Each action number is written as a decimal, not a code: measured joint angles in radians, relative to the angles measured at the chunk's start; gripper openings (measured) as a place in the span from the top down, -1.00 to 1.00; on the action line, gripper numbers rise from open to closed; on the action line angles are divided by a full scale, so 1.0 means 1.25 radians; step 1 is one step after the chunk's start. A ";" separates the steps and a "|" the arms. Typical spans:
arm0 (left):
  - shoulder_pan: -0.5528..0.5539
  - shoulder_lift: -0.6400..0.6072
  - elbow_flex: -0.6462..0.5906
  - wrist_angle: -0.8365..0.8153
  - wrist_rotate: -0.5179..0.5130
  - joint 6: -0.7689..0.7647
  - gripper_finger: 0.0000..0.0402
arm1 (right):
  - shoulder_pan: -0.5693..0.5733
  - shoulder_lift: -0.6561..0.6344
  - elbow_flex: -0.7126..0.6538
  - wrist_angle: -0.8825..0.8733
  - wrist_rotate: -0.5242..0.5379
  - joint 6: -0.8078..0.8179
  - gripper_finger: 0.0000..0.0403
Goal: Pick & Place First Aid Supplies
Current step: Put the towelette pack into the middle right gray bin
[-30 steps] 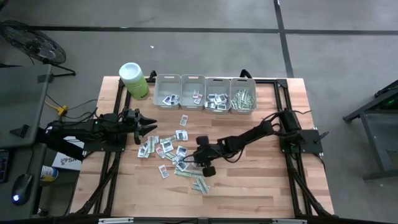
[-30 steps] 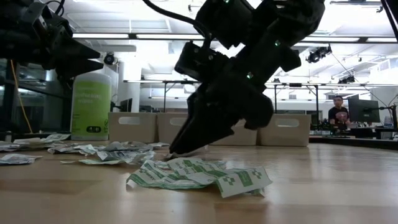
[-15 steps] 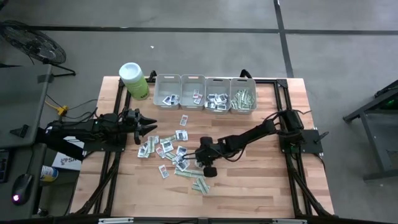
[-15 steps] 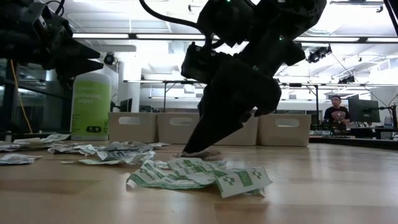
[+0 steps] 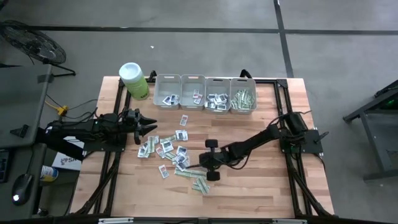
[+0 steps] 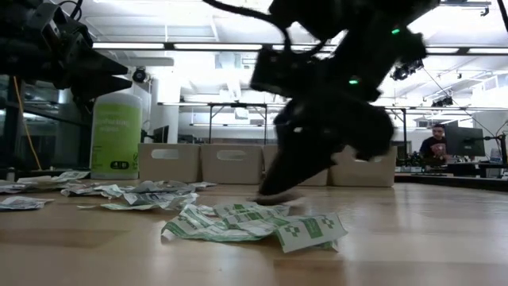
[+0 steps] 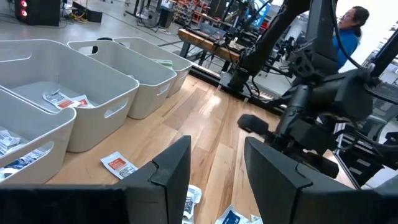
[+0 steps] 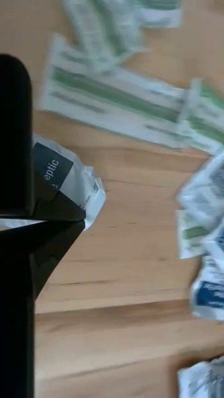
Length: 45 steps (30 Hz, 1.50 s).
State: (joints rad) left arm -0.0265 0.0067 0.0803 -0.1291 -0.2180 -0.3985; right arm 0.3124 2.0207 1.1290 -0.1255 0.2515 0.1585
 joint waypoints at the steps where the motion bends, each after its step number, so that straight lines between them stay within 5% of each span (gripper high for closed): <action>1: 0.000 0.000 0.000 0.000 0.000 0.000 0.25 | 0.008 -0.010 0.000 -0.016 0.020 0.001 1.00; 16: 0.000 0.000 0.000 0.000 0.000 0.000 0.25 | 0.111 -0.142 -0.002 -0.322 0.199 0.149 1.00; 28: 0.000 0.000 0.000 0.000 0.000 0.000 0.25 | 0.130 -0.157 -0.001 -0.583 0.304 0.444 1.00; 37: 0.000 0.000 0.000 0.000 0.000 0.000 0.25 | 0.109 -0.211 -0.069 -0.522 0.420 0.529 1.00; 45: 0.000 0.000 0.000 0.000 0.000 0.000 0.25 | 0.050 -0.277 -0.179 -0.428 0.633 0.567 1.00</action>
State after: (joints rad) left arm -0.0265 0.0071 0.0801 -0.1291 -0.2180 -0.3985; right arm 0.3750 1.6746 0.9054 -0.6607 1.0434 0.8671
